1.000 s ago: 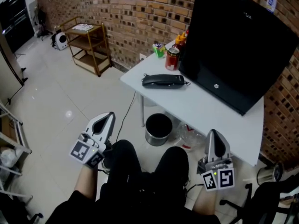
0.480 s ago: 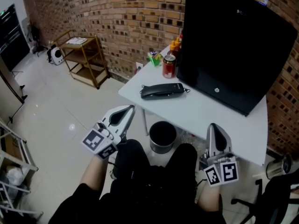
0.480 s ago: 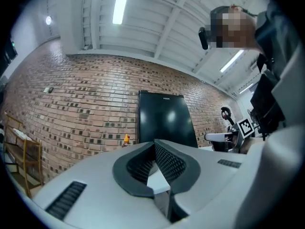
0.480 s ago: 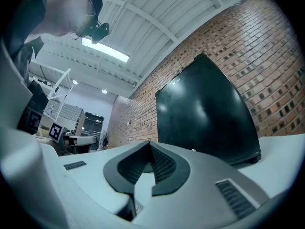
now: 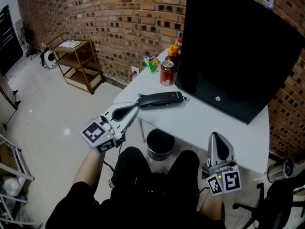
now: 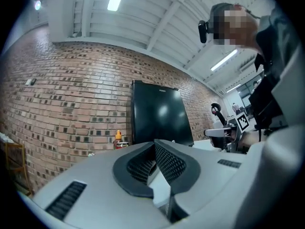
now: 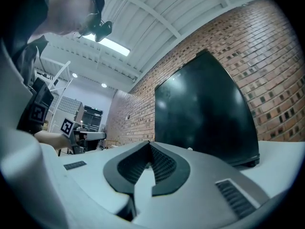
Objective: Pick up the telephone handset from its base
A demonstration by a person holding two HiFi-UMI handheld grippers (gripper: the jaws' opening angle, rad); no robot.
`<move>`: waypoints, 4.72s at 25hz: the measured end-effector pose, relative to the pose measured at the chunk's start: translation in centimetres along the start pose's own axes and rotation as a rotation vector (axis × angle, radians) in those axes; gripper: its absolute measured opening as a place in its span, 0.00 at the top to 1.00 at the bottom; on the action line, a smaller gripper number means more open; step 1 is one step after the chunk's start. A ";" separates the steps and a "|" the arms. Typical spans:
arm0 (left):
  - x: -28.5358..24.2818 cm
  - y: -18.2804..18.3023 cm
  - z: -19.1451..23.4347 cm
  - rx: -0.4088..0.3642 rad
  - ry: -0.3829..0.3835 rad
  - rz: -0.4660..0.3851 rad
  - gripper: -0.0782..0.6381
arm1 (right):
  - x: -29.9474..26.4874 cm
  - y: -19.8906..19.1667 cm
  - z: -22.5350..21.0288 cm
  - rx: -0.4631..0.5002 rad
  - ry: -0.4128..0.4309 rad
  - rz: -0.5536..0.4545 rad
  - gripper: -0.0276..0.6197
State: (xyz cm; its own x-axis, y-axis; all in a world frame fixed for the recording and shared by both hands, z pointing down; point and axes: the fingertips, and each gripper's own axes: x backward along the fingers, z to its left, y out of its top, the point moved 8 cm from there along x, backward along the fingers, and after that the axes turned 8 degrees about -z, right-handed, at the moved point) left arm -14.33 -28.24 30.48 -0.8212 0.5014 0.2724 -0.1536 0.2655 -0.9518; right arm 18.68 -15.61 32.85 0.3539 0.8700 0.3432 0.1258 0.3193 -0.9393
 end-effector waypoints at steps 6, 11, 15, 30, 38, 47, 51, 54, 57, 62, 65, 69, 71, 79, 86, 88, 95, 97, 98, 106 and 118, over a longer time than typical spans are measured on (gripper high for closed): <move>-5.7 -0.1 2.1 -0.002 -0.125 0.148 0.78 | 1.0 0.3 0.0 0.021 -0.035 0.011 0.94; -10.7 -1.7 4.2 0.063 -0.272 0.400 0.50 | 0.9 0.4 0.0 -0.003 -0.037 0.004 0.94; -12.8 -4.1 4.2 0.001 -0.358 0.626 0.47 | 0.6 0.0 -0.1 -0.009 -0.029 0.016 0.94; -14.4 -7.5 4.7 0.013 -0.450 0.840 0.47 | -1.4 -1.0 -0.1 -0.024 0.024 0.030 0.94; -14.3 -6.5 4.4 -0.011 -0.445 0.759 0.53 | -1.8 -1.3 0.1 -0.022 0.032 0.043 0.94; -12.9 -3.7 5.5 0.086 -0.375 0.537 0.54 | -2.6 -1.1 -1.1 -0.001 0.037 0.048 0.94; -11.6 -2.3 6.2 0.190 -0.337 0.401 0.54 | -2.9 -1.2 -1.6 -0.018 0.033 0.042 0.94; -10.5 -1.5 6.2 0.225 -0.315 0.291 0.54 | -3.1 -1.1 -1.5 -0.041 0.048 0.038 0.94; -8.6 -0.9 6.4 0.223 -0.298 0.196 0.54 | -3.2 -0.7 -1.5 -0.042 0.067 0.034 0.94; -4.8 0.0 7.3 0.248 -0.261 0.047 0.54 | -2.9 0.1 -2.0 -0.024 0.059 0.031 0.94; -3.2 0.7 8.0 0.281 -0.246 -0.041 0.54 | -2.6 0.2 -2.2 -0.019 0.048 0.032 0.94; -2.0 1.0 8.6 0.335 -0.238 -0.140 0.54 | -2.1 0.4 -2.2 -0.012 0.037 0.037 0.94; -1.6 0.7 8.6 0.345 -0.229 -0.158 0.54 | -1.9 0.3 -2.3 -0.008 0.032 0.041 0.94; -0.1 -0.8 8.5 0.387 -0.195 -0.207 0.54 | -1.3 0.4 -3.4 -0.038 0.015 0.049 0.94; 0.9 -1.0 9.0 0.410 -0.171 -0.242 0.54 | -1.4 0.7 -3.5 -0.025 -0.018 0.038 0.94; 1.1 -0.9 9.0 0.421 -0.175 -0.251 0.54 | -1.5 0.7 -3.2 0.006 -0.028 0.045 0.94; 1.1 -1.1 8.7 0.433 -0.210 -0.238 0.54 | -0.9 0.3 -3.7 -0.118 -0.056 0.000 0.94; 1.3 -1.0 8.5 0.435 -0.207 -0.233 0.54 | -0.6 0.4 -3.7 -0.100 -0.072 0.013 0.94; 1.4 -0.9 8.4 0.438 -0.205 -0.234 0.54 | -0.5 0.6 -3.6 -0.088 -0.077 0.016 0.94; 0.5 -0.4 8.5 0.392 -0.234 -0.224 0.54 | -1.5 1.2 -3.7 -0.035 -0.081 -0.024 0.94; 0.6 -0.1 8.2 0.386 -0.244 -0.221 0.54 | -1.2 0.9 -3.8 -0.030 -0.084 -0.015 0.95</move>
State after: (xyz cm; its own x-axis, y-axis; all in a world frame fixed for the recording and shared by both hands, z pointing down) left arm -19.34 -34.69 29.62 -0.8438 0.2481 0.4759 -0.4920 -0.0032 -0.8706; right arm 21.88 -17.84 31.61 0.2728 0.8940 0.3554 0.1589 0.3224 -0.9332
